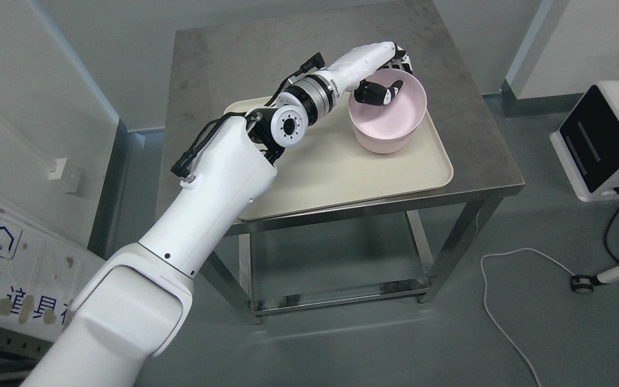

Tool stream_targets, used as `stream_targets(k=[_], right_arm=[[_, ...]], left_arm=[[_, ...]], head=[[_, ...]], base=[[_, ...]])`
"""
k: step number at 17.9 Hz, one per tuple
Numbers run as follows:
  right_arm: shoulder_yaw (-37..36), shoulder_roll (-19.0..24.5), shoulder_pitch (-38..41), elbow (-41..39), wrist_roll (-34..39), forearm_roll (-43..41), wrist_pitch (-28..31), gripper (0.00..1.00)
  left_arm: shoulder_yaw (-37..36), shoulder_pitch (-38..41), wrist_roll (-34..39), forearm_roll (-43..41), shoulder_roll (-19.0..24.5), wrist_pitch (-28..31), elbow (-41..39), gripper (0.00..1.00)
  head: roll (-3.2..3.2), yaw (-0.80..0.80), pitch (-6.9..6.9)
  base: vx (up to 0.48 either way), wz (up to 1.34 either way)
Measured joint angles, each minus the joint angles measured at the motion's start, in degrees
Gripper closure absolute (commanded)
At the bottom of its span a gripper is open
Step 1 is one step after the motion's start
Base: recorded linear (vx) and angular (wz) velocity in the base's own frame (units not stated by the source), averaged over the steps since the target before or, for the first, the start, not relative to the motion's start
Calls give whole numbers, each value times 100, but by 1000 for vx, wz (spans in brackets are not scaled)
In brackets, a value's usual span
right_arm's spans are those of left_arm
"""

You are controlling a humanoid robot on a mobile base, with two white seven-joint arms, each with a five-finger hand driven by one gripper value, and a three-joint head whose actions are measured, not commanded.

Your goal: Stack pink IKEA bowls on left shelf middle

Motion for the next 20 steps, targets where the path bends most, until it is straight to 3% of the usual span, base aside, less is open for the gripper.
stream_targets(k=[1, 2, 5, 6, 8, 12, 14, 18, 20], right_arm=[[0, 0, 0, 0, 0, 0, 0, 0], [0, 0, 0, 0, 0, 0, 0, 0], [0, 0, 0, 0, 0, 0, 0, 0], [0, 0, 0, 0, 0, 0, 0, 0], [0, 0, 0, 0, 0, 0, 0, 0], [0, 0, 0, 0, 1, 0, 0, 0], [0, 0, 0, 0, 2, 0, 0, 0], [0, 0, 0, 0, 31, 0, 0, 0], [0, 0, 0, 0, 22, 0, 0, 0]], left_arm=[[-6, -14, 14, -12, -3, 1, 21, 53], [-10, -22, 26, -27, -8, 2, 43, 43], [33, -41, 38, -52, -15, 11, 95, 27], [125, -41, 39, -52, -18, 23, 99, 14], [382, -28, 39, -36, -23, -10, 55, 5], [1194, 213, -20, 228, -30, -507, -272, 2], [1477, 537, -381, 469, -32, -668, -605, 3], [1664, 1249, -1068, 674, -35, -763, -1283, 7], [1662, 1469, -1218, 389, -35, -788, -1542, 9]], head=[[0, 0, 0], [0, 0, 0], [0, 0, 0], [0, 0, 0], [0, 0, 0], [0, 0, 0], [0, 0, 0], [0, 0, 1], [0, 0, 2]], base=[[0, 0], [0, 0], [0, 0], [0, 0], [0, 0], [0, 0], [0, 0], [0, 0], [0, 0]])
